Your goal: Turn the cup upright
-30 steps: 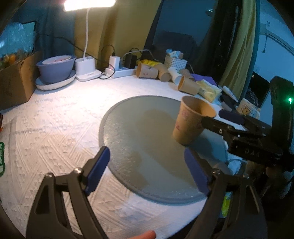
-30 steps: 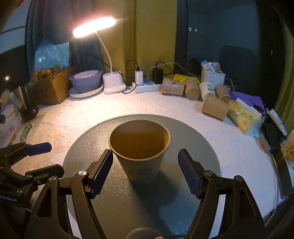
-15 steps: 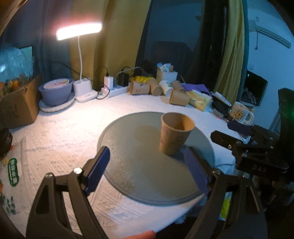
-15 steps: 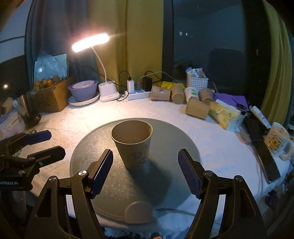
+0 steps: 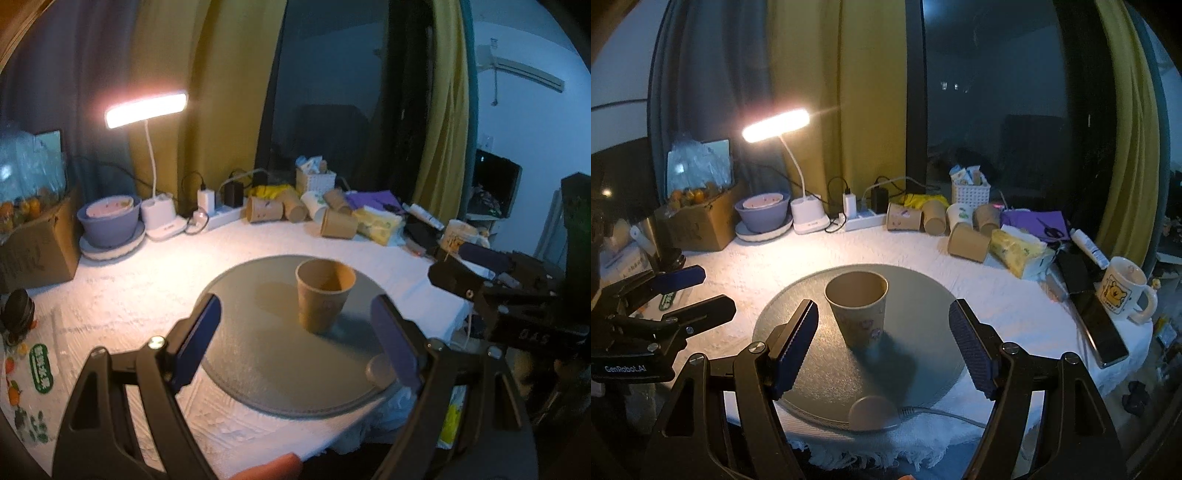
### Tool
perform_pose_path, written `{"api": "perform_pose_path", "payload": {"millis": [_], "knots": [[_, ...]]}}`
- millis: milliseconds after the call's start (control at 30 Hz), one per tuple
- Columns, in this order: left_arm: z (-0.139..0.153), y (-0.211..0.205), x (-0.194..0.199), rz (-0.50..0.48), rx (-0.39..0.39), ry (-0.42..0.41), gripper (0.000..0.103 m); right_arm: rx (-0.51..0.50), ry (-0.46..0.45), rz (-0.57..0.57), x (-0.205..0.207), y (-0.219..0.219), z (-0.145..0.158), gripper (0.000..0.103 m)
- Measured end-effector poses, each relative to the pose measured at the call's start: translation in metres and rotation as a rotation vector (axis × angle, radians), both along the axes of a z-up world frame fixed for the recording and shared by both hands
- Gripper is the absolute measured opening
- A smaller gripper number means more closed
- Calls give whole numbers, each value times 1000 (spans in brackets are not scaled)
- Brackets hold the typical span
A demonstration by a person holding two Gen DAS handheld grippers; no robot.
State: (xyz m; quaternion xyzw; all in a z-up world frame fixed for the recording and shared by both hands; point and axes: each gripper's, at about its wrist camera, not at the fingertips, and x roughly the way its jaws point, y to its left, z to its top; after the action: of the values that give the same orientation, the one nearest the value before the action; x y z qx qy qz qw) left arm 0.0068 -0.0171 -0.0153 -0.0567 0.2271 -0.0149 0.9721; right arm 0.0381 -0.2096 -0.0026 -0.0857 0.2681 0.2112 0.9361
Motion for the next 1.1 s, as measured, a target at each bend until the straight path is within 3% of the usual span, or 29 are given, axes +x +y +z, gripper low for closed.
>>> {"api": "perform_pose_path", "payload": {"millis": [567, 1100], "knots": [[46, -5, -35, 9, 52, -192, 84, 38, -89, 33, -30, -2, 40, 76], [81, -5, -57, 46, 75, -281, 85, 74, -134, 23, -51, 4, 73, 76]]}}
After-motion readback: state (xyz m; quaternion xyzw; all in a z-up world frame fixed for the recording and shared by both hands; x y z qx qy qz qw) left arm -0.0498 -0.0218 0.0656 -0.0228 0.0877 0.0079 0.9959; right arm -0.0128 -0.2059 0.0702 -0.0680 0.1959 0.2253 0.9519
